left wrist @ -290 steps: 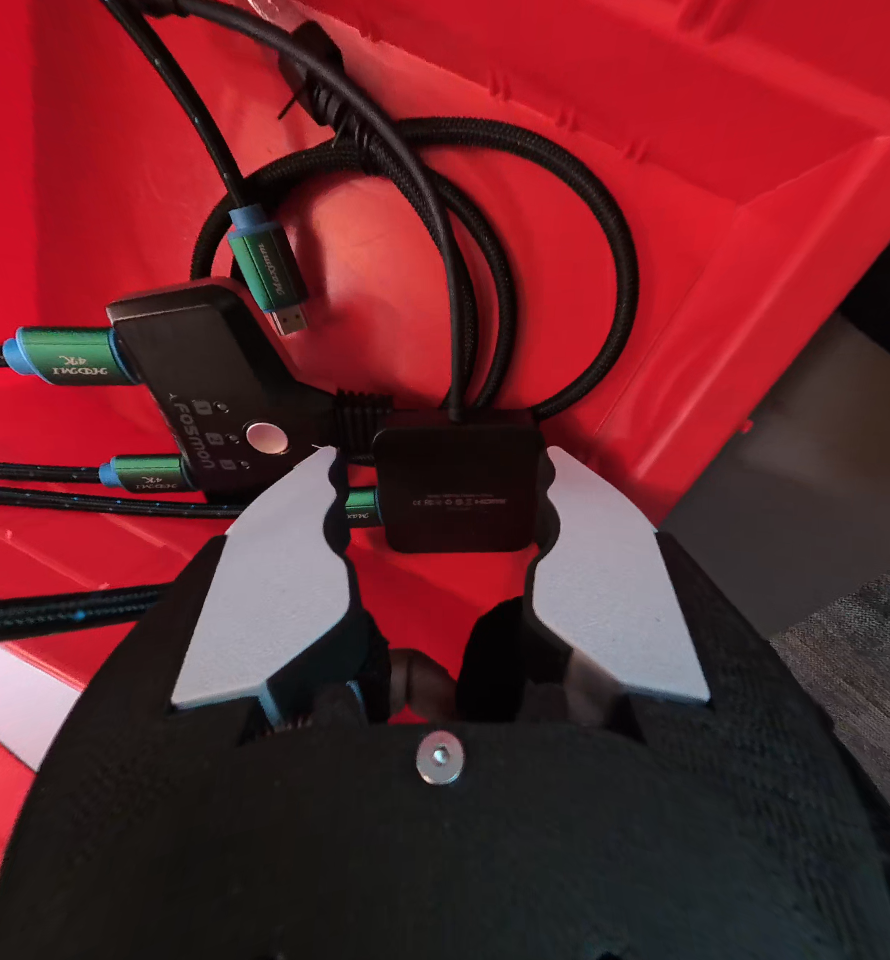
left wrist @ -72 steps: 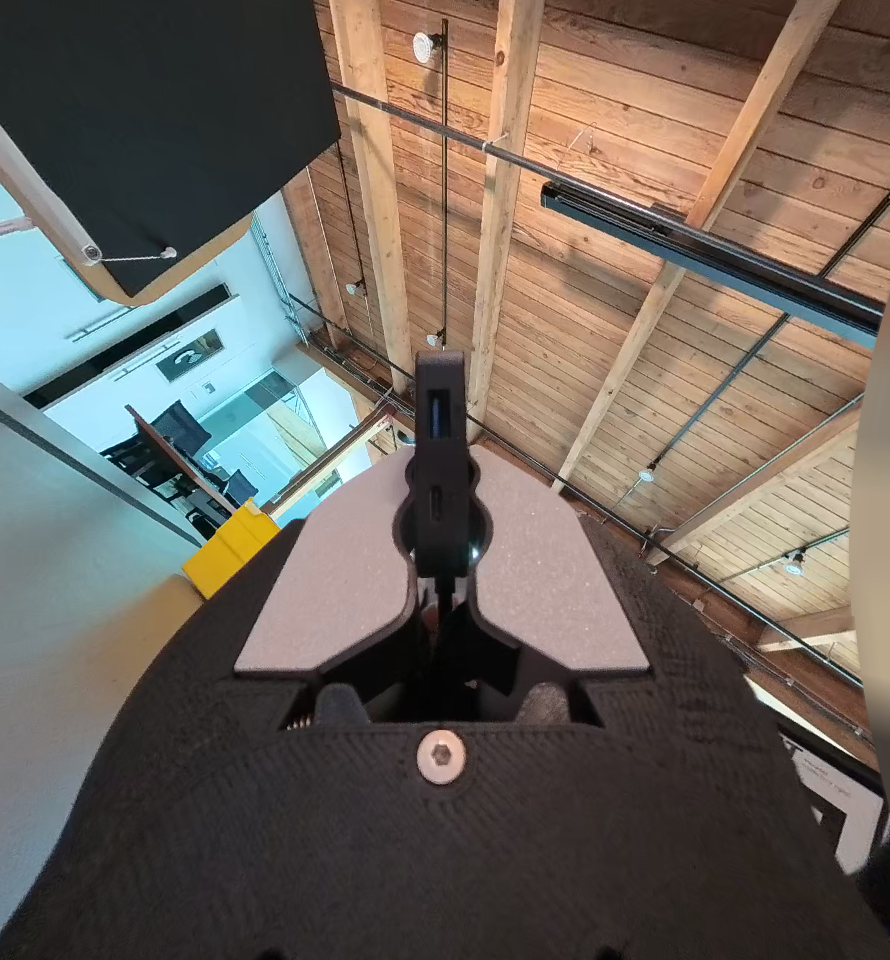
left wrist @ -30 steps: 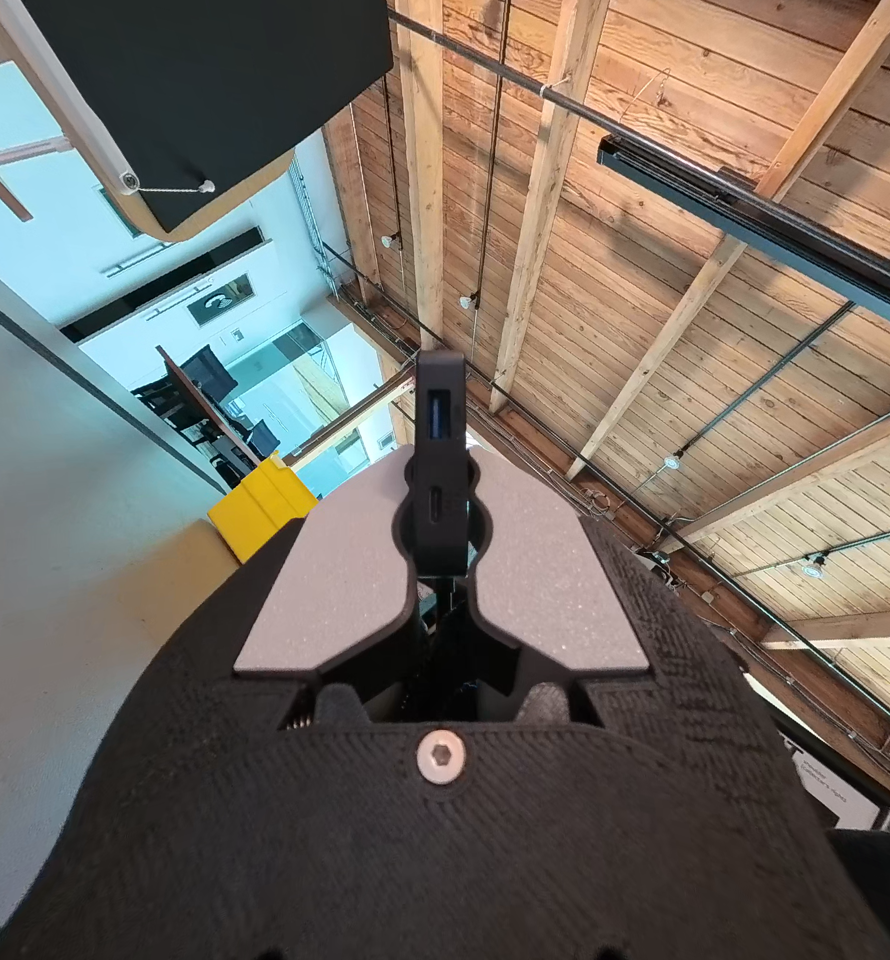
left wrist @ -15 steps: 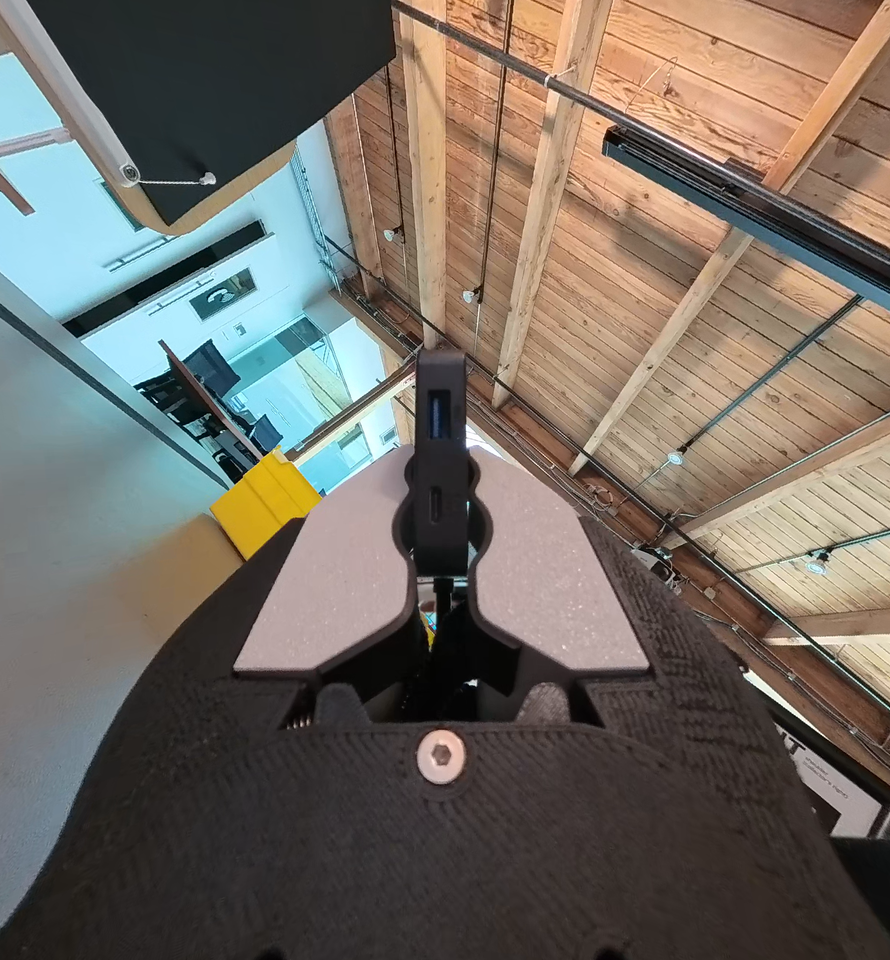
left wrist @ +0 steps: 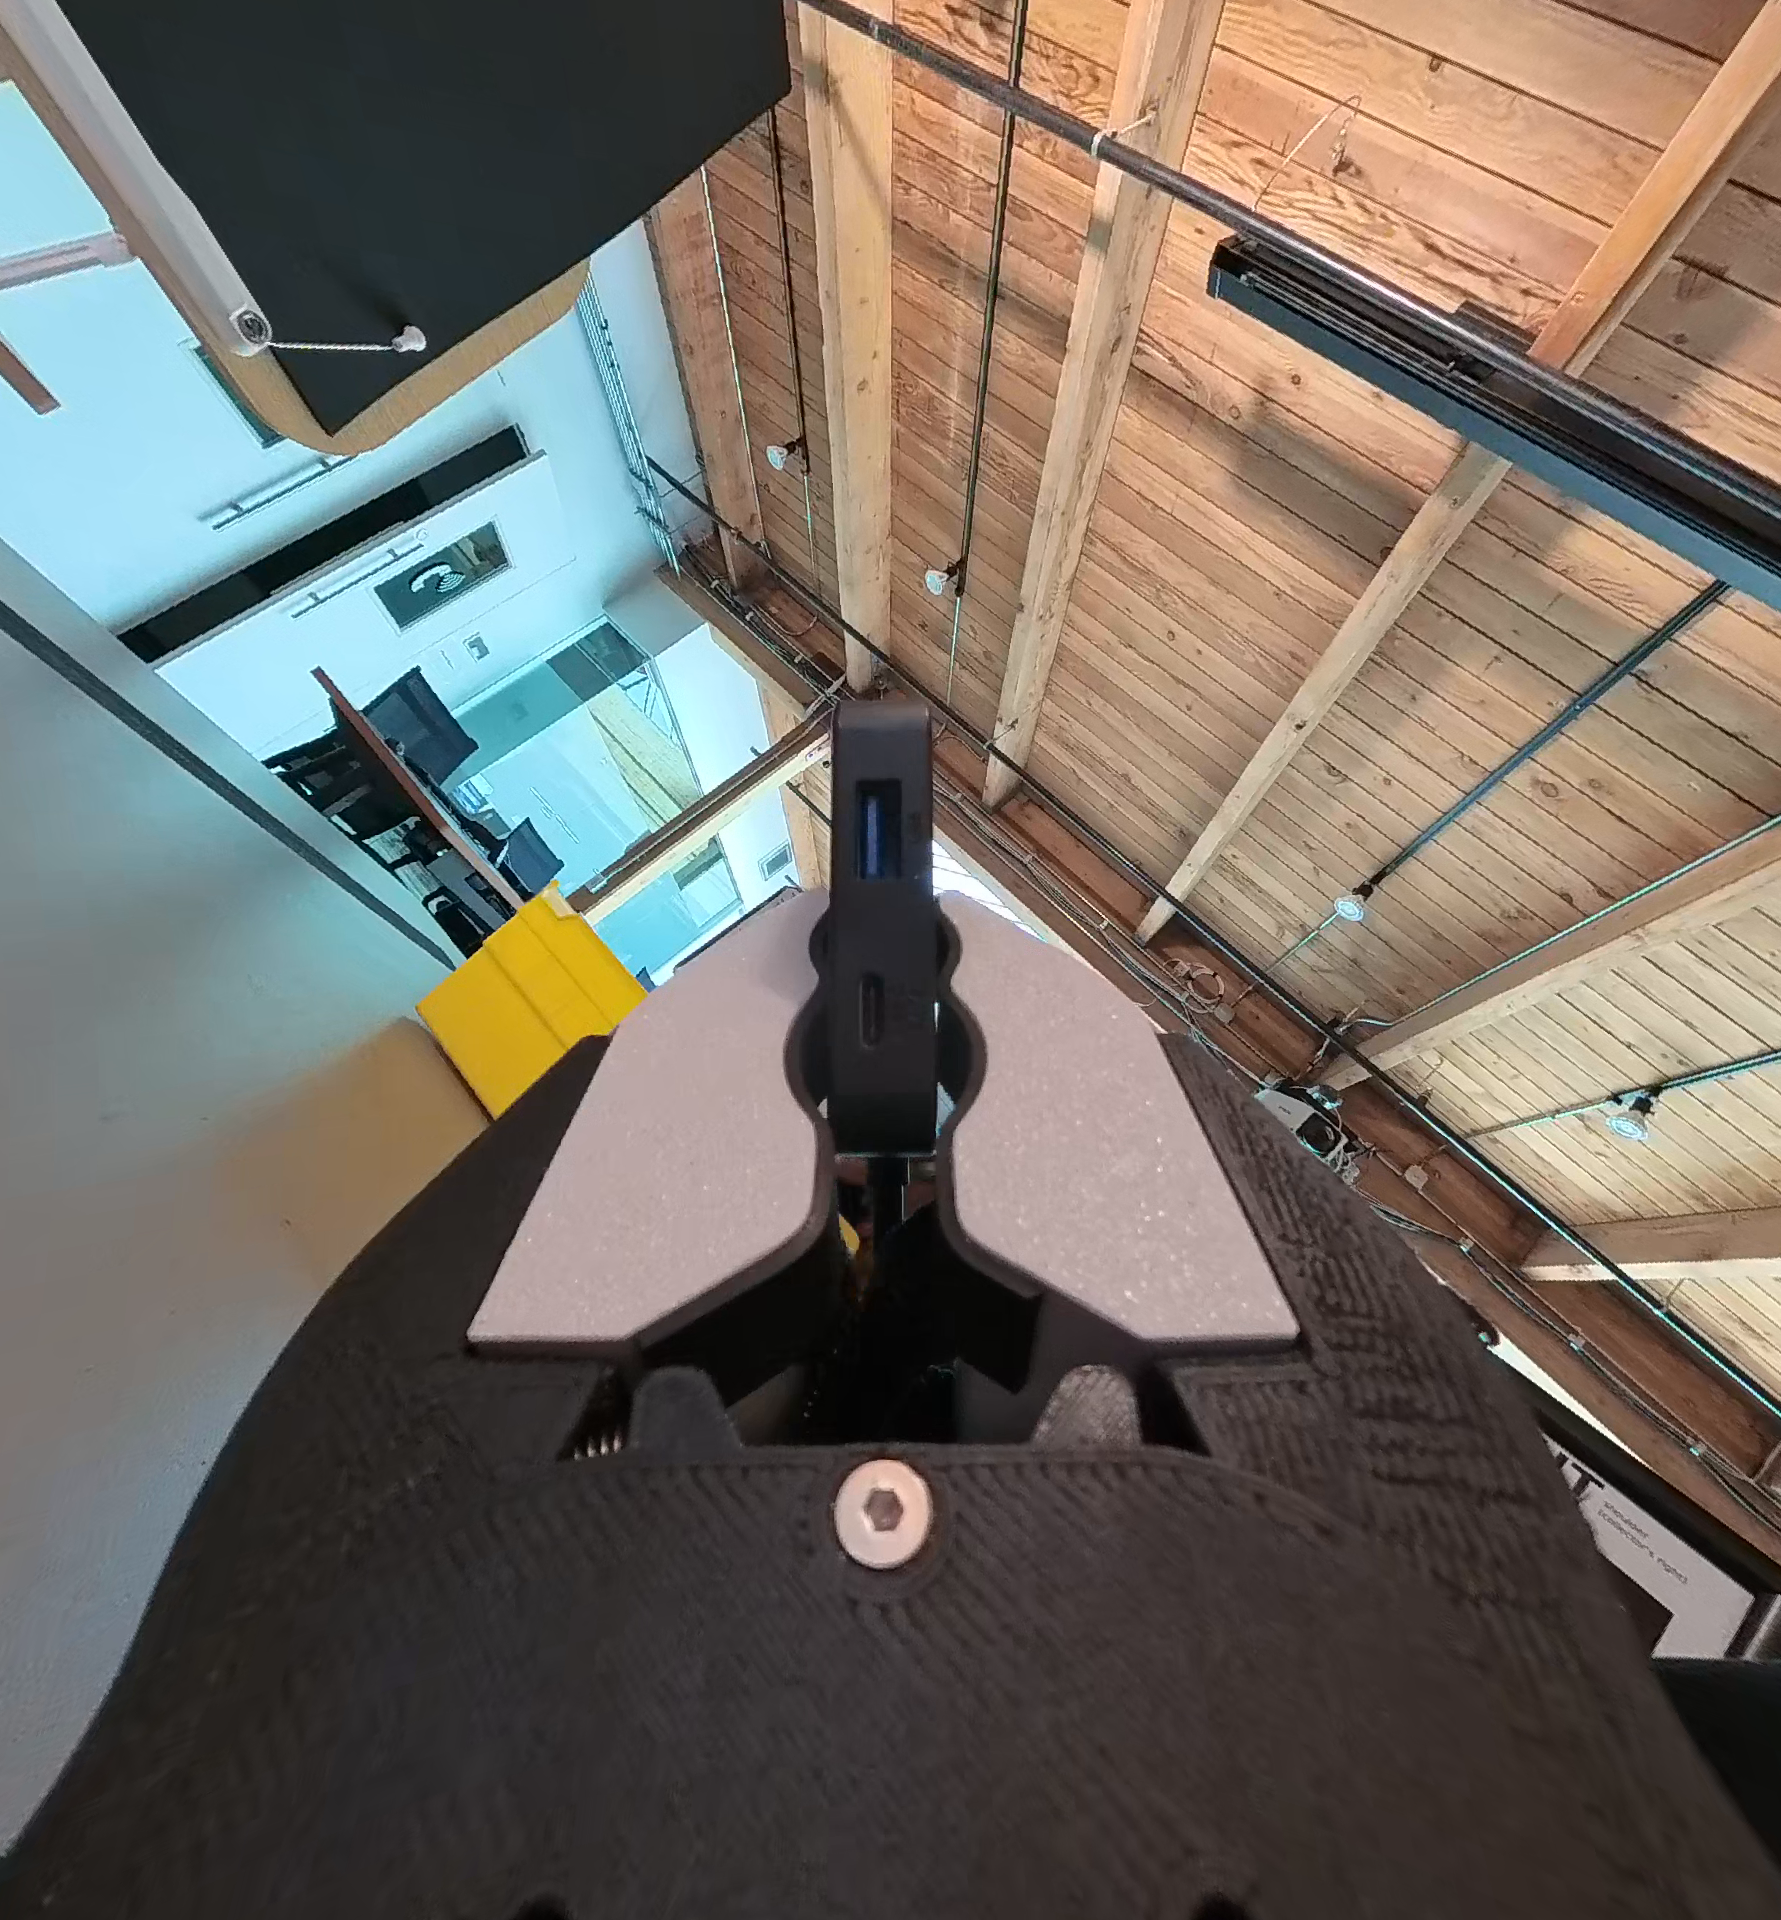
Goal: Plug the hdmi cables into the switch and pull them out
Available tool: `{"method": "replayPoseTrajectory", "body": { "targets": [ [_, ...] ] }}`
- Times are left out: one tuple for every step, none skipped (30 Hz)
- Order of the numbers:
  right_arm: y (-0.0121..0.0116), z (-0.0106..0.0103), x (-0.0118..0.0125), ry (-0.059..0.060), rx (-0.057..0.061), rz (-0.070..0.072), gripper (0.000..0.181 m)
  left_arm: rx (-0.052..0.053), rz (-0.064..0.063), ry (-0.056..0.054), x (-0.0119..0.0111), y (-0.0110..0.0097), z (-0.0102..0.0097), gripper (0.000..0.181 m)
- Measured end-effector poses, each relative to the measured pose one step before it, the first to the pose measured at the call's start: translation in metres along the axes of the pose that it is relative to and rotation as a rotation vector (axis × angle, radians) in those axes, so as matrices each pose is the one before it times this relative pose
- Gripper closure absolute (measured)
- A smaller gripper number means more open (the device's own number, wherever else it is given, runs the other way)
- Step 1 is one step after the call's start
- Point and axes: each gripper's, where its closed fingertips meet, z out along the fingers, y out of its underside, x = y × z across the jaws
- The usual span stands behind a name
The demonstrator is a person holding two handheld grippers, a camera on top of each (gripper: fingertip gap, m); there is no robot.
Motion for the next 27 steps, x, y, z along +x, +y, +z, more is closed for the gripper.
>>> {"method": "replayPoseTrajectory", "body": {
  "targets": [
    [0.00442,0.00681,-0.00182,-0.0089,-0.0243,0.003,0.167,-0.0023,0.0013,-0.0001,0.00002,0.0005,0.00018,0.168],
    [0.0044,0.00716,-0.00152,-0.0075,-0.0292,-0.0025,0.167,-0.0035,0.0003,-0.0003,-0.00001,0.00065,0.00017,0.168],
    [0.00568,0.007,-0.00066,-0.0018,-0.0416,-0.011,0.168,-0.0039,-0.0007,-0.0011,-0.00033,0.0007,0.00016,0.168],
    [0.00707,0.00689,-0.00148,-0.0073,-0.053,-0.0094,0.168,-0.0026,-0.0012,-0.0012,-0.00025,0.00052,0.00018,0.168],
    [0.00658,0.00632,-0.00082,-0.0011,-0.0508,-0.0067,0.166,-0.0004,-0.0009,-0.0003,-0.00011,0.00009,-0.00001,0.168],
    [0.00651,0.00597,0.00049,0.008,-0.0479,-0.0091,0.166,0.0002,-0.0003,0.0009,0.00013,-0.00003,0.00001,0.168],
    [0.00581,0.00486,-0.00042,0.0038,-0.0398,-0.0118,0.165,-0.0009,-0.0001,0.0002,0.00004,0.00008,0.00007,0.168],
    [0.00166,0.00219,0.00124,0.0149,-0.0079,-0.0085,0.162,-0.0015,-0.0004,-0.0001,-0.00007,0.00029,0.00007,0.168],
    [-0.00154,-0.00171,0.00193,0.0157,0.0234,0.0026,0.162,-0.0016,-0.0007,0.0007,0.00012,0.00026,0.00013,0.168],
    [-0.00439,-0.00575,0.00375,0.0206,0.0464,0.0209,0.162,-0.0016,-0.0003,0.0013,0.00013,0.00038,0.0001,0.168],
    [-0.0078,-0.0095,0.00618,0.0314,0.0695,0.0355,0.16,-0.0017,0.0003,0.0015,0.00032,0.00032,0.00012,0.168],
    [-0.01108,-0.01256,0.00684,0.035,0.0852,0.0345,0.154,-0.0019,0.0002,0.0031,0.00047,0.00035,0.00018,0.168],
    [-0.01536,-0.01512,0.00547,0.0302,0.1087,0.0257,0.152,-0.0019,0.0,0.0053,0.00087,0.00045,0.00013,0.168],
    [-0.01969,-0.01684,0.00029,0.0035,0.1306,0.0217,0.149,-0.0021,0.0002,0.0069,0.00115,0.00052,0.00019,0.168],
    [-0.02228,-0.01701,-0.00669,-0.0322,0.1371,0.023,0.143,-0.0021,0.0006,0.0085,0.00139,0.00053,0.00011,0.168],
    [-0.02312,-0.01559,-0.01444,-0.0674,0.1334,0.0268,0.135,-0.0018,0.0005,0.0113,0.0019,0.00041,0.00025,0.168],
    [-0.02211,-0.01296,-0.02198,-0.0962,0.1256,0.0274,0.128,-0.0003,0.001,0.0156,0.00253,0.0003,0.00031,0.168],
    [-0.01899,-0.00888,-0.02802,-0.1151,0.1132,0.0238,0.118,0.0021,0.0029,0.0208,0.00366,-0.00011,0.0002,0.168],
    [-0.01402,-0.0043,-0.03255,-0.1293,0.0962,0.0189,0.101,0.0034,0.0058,0.0256,0.00446,-0.0005,0.00024,0.168],
    [-0.00728,0.00027,-0.03417,-0.1323,0.0758,0.0182,0.083,0.0026,0.0076,0.0283,0.00507,-0.00033,0.00031,0.168],
    [-0.00009,0.00436,-0.03282,-0.1217,0.0512,0.0246,0.066,0.0006,0.007,0.0297,0.0052,0.0001,0.00041,0.168],
    [0.00756,0.00685,-0.02913,-0.1032,0.0174,0.0283,0.061,-0.0004,0.0031,0.0318,0.0053,0.0002,0.0005,0.168],
    [0.01401,0.00846,-0.02476,-0.0873,-0.0189,0.0357,0.067,-0.0013,-0.0011,0.0324,0.0052,0.0003,0.00057,0.168],
    [0.01709,0.00948,-0.02543,-0.1043,-0.0364,0.0445,0.077,-0.0026,-0.0041,0.0302,0.00465,0.00068,0.00059,0.168],
    [0.01869,0.0104,-0.02371,-0.1088,-0.0448,0.0382,0.092,-0.004,-0.0053,0.0249,0.0037,0.00076,0.00044,0.168],
    [0.01849,0.01177,-0.01565,-0.0692,-0.0503,0.0408,0.108,-0.0051,-0.0031,0.0176,0.00282,0.00096,0.00037,0.168],
    [0.01559,0.01226,-0.00977,-0.0429,-0.0434,0.0408,0.12,-0.0051,0.0004,0.0099,0.00171,0.00096,0.00027,0.168]
  ]
}}
